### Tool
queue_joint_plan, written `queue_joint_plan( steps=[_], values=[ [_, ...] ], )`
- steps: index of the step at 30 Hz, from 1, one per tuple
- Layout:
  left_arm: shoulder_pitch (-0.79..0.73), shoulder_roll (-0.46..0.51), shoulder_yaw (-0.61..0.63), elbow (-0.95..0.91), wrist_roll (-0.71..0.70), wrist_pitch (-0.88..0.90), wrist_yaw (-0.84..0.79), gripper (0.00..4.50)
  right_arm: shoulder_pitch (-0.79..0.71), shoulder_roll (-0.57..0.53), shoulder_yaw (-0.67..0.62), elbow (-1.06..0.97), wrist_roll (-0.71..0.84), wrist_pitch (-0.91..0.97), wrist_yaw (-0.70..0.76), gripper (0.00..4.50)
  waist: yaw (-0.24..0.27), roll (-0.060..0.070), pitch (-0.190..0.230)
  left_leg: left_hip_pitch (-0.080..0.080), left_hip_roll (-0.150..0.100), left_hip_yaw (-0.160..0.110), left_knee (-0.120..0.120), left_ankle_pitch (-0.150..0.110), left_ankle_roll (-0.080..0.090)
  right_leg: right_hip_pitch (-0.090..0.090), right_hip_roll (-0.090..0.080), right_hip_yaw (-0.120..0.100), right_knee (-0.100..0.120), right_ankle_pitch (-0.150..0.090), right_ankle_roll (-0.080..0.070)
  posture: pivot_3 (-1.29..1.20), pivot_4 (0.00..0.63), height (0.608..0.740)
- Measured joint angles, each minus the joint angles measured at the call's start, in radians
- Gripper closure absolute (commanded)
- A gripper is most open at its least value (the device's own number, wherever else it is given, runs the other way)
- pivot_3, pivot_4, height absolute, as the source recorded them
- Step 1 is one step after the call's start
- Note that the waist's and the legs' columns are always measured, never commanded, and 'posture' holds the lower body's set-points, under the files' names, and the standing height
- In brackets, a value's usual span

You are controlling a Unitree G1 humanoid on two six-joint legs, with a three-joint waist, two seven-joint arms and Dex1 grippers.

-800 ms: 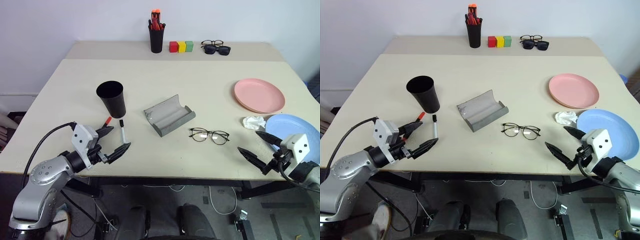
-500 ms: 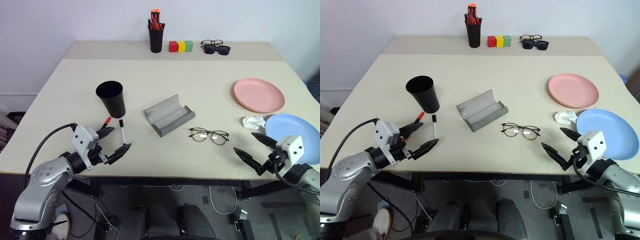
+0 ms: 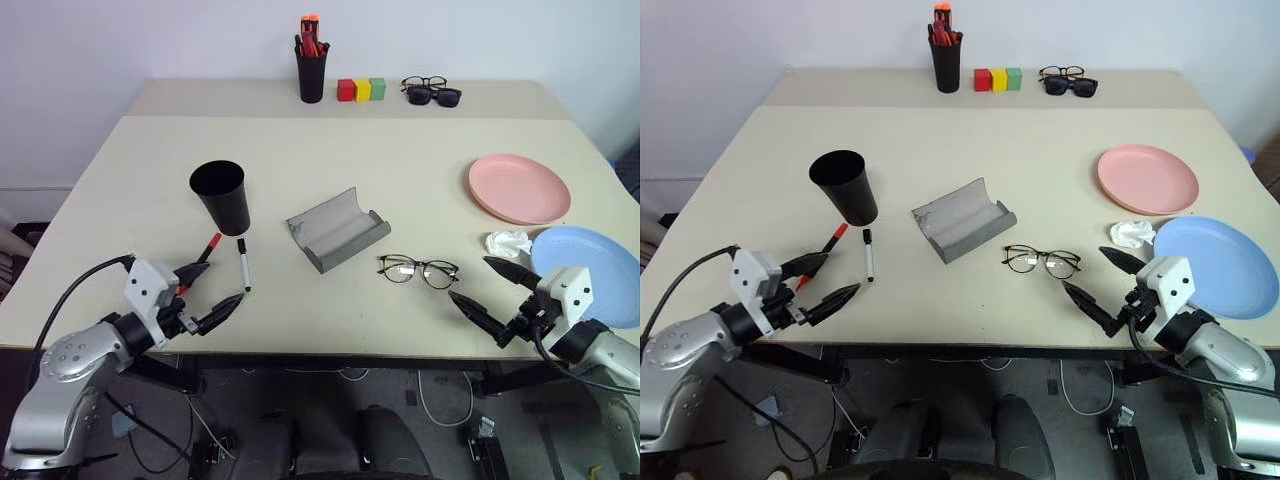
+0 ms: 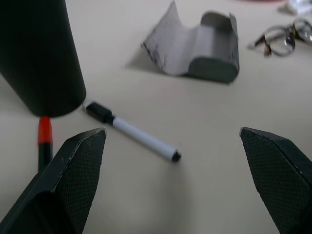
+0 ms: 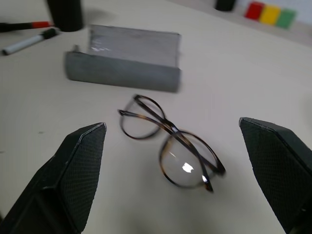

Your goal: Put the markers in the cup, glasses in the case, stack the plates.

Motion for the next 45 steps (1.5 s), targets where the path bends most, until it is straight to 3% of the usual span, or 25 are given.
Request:
queue_joint_plan(
  steps=[6, 12, 18, 22, 27, 30, 35, 45],
  values=[
    [-0.016, -0.009, 0.005, -0.010, -0.003, 0.015, 0.030, 0.00, 0.015, -0.010, 0.007, -0.025, 0.007, -0.080, 0.096, 0.03, 0.001, 0.000, 0.000, 0.000, 0.000, 0.000, 0.000, 0.000, 0.000, 0.000, 0.000, 0.000, 0.000, 0.000, 0.000, 0.00, 0.150, 0.740],
    [-0.151, -0.075, -0.015, -0.057, -0.059, 0.224, 0.202, 0.00, -0.072, -0.052, 0.111, 0.033, 0.021, -0.159, 0.282, 0.03, -0.003, -0.001, 0.000, 0.000, 0.000, 0.000, 0.003, 0.000, 0.000, 0.001, 0.000, 0.000, 0.001, 0.001, 0.000, 0.00, 0.150, 0.740],
    [-0.341, -0.054, -0.003, -0.223, -0.218, 0.674, 0.460, 0.00, -0.279, -0.046, 0.199, 0.162, 0.049, -0.143, 0.341, 0.03, -0.002, -0.003, 0.002, 0.000, 0.000, -0.001, 0.003, 0.001, -0.001, -0.001, 0.001, -0.001, 0.002, 0.001, 0.000, 0.00, 0.150, 0.740],
    [-0.488, -0.040, 0.000, -0.253, -0.342, 0.980, 0.547, 0.00, -0.338, -0.004, 0.232, 0.223, 0.037, -0.160, 0.330, 0.03, 0.003, -0.003, 0.002, -0.001, 0.000, -0.002, 0.003, 0.005, -0.008, -0.001, 0.001, -0.001, 0.002, 0.001, 0.000, 0.00, 0.150, 0.740],
    [-0.637, -0.192, 0.037, -0.158, -0.345, 1.272, 0.713, 0.00, -0.366, 0.028, 0.259, 0.238, 0.016, -0.176, 0.307, 0.03, -0.002, -0.003, 0.002, -0.001, -0.001, -0.002, 0.004, 0.005, -0.009, -0.002, 0.002, -0.001, 0.003, 0.001, 0.000, 0.00, 0.150, 0.740],
    [-0.680, -0.261, 0.074, -0.053, -0.321, 1.306, 0.836, 0.00, -0.375, 0.034, 0.266, 0.243, 0.002, -0.183, 0.298, 0.03, -0.003, -0.004, 0.002, -0.001, -0.001, -0.002, 0.004, 0.006, -0.010, -0.004, 0.003, -0.001, 0.005, 0.001, 0.000, 0.00, 0.150, 0.740],
    [-0.710, -0.294, 0.120, 0.022, -0.326, 1.306, 0.996, 0.00, -0.402, 0.041, 0.278, 0.249, -0.007, -0.182, 0.279, 0.03, -0.001, -0.004, 0.002, -0.001, -0.001, -0.002, 0.004, 0.006, -0.011, -0.004, 0.003, -0.001, 0.006, 0.001, 0.000, 0.00, 0.150, 0.740],
    [-0.790, -0.463, 0.163, 0.171, -0.528, 1.306, 1.434, 0.00, -0.422, 0.042, 0.296, 0.249, -0.022, -0.170, 0.254, 0.03, 0.020, -0.005, 0.002, -0.001, -0.001, -0.002, 0.005, 0.007, -0.012, -0.004, 0.002, -0.001, 0.007, 0.001, 0.000, 0.00, 0.150, 0.740]
  ],
)
